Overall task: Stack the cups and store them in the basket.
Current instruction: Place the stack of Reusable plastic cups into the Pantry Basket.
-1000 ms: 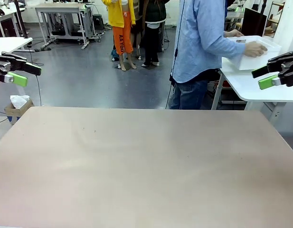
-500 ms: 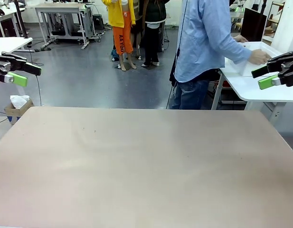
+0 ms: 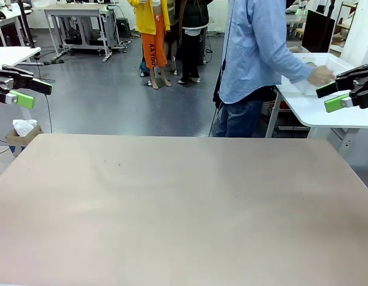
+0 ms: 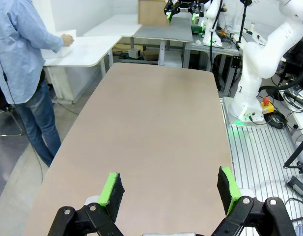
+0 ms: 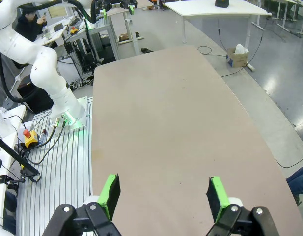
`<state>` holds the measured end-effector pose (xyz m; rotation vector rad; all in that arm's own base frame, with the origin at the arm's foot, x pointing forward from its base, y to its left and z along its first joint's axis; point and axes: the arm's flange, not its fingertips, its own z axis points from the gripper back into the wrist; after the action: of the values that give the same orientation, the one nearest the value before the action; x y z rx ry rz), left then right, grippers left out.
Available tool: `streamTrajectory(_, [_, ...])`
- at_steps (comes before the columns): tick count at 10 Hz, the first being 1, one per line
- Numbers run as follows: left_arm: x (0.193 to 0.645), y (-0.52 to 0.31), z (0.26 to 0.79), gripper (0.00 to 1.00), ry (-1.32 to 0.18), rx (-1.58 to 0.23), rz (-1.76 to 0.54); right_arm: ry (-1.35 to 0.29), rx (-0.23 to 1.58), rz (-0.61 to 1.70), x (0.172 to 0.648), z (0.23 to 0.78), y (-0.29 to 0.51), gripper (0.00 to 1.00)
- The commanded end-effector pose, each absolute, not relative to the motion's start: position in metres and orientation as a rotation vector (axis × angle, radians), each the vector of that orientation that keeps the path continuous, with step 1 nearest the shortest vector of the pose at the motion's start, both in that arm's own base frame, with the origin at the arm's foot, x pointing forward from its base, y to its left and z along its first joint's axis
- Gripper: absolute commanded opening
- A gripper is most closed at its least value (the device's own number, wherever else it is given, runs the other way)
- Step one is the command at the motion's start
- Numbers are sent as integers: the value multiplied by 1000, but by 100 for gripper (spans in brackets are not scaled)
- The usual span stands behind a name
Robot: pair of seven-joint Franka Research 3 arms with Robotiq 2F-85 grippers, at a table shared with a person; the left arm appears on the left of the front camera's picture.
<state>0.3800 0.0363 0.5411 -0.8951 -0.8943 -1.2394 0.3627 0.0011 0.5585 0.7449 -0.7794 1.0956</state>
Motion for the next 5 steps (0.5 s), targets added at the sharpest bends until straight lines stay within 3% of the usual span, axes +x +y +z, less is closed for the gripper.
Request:
streamTrajectory(1, [379, 35, 544, 100, -885, -903, -1235, -792, 744, 1116, 365, 559, -1, 95])
streamTrajectory(5, [379, 35, 544, 100, -885, -903, -1235, -792, 744, 1116, 365, 559, -1, 95])
